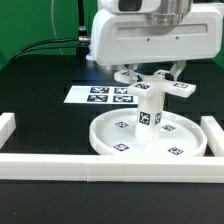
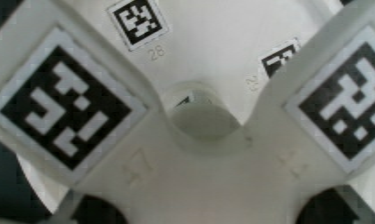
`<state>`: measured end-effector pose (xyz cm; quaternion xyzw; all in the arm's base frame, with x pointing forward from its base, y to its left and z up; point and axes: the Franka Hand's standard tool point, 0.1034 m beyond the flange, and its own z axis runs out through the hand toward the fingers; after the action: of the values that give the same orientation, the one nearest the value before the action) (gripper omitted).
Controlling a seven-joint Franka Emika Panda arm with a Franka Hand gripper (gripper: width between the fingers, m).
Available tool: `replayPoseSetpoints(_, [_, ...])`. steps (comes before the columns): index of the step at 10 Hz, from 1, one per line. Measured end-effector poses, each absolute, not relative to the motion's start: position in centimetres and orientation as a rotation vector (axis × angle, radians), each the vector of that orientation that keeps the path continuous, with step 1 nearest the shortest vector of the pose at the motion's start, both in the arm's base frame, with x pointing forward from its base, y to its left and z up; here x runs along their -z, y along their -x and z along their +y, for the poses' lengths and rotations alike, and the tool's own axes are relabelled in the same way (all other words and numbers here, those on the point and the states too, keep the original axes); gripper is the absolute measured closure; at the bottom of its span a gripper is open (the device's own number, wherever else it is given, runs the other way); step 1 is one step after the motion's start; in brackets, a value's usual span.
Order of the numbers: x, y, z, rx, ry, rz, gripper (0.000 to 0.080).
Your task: Assemble round table
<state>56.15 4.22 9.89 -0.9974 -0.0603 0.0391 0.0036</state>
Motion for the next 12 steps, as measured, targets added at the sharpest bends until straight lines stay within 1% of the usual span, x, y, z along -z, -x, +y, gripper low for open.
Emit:
replayPoseSetpoints(1, [-9.8, -56.0, 4.3, -0.122, 3.105, 0.129, 0.0353])
replayPoseSetpoints(3, [-9.9, -56.1, 4.4, -0.106, 3.047, 0.61, 0.0353])
replayPoseSetpoints(5, [-10.0, -56.5, 4.5, -0.051, 2.962, 0.945, 0.0351])
replayPoseSetpoints(8, [-10.2, -56.4, 4.5, -0.066, 2.883, 1.172, 0.0351])
replayPoseSetpoints(9, [-10.2, -56.4, 4.4, -0.071, 2.9, 1.13, 0.0351])
replayPoseSetpoints(10, [-10.9, -56.2, 4.1, -0.087, 2.913, 1.094, 0.0351])
replayPoseSetpoints(11, [-12.0, -56.2, 3.9, -0.097, 2.921, 1.06, 0.0181])
replayPoseSetpoints(12, [-13.2, -56.2, 3.6, -0.107, 2.928, 1.025, 0.0156])
